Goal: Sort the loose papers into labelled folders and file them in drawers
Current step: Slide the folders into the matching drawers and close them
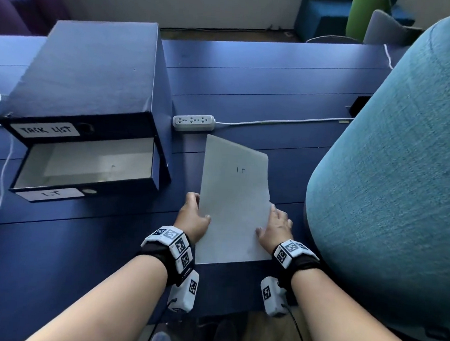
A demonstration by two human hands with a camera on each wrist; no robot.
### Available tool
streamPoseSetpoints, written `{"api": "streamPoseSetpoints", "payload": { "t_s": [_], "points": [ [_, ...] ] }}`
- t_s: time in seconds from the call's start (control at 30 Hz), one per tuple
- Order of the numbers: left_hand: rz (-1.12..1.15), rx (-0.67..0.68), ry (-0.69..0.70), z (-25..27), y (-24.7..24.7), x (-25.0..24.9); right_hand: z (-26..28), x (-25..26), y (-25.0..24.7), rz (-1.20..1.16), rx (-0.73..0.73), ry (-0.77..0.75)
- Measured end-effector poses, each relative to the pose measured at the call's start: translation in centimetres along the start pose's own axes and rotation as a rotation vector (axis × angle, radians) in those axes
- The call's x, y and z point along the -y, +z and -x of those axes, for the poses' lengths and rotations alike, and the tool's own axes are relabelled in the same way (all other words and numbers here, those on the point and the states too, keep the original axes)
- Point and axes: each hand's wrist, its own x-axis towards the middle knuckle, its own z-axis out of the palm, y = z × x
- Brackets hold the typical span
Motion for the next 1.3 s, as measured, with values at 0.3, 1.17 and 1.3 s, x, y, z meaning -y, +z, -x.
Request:
{"api": "streamPoseSetpoints", "payload": {
  "t_s": [0.3, 1.17, 1.3],
  "points": [
    [0.082, -0.096, 0.143, 3.9, -8.1, -1.9, 0.4, 4.6, -4.4, -0.524, -0.029, -0.156],
    [0.252, -0.176, -0.135, 13.4, -26.9, 7.6, 12.9, 21.3, -4.4, -0.517, 0.284, -0.599],
    [0.220, -0.083, -0.148, 13.9, -28.5, 7.6, 12.1, 22.0, -4.5, -0.606, 0.272, -0.517]
  ]
}}
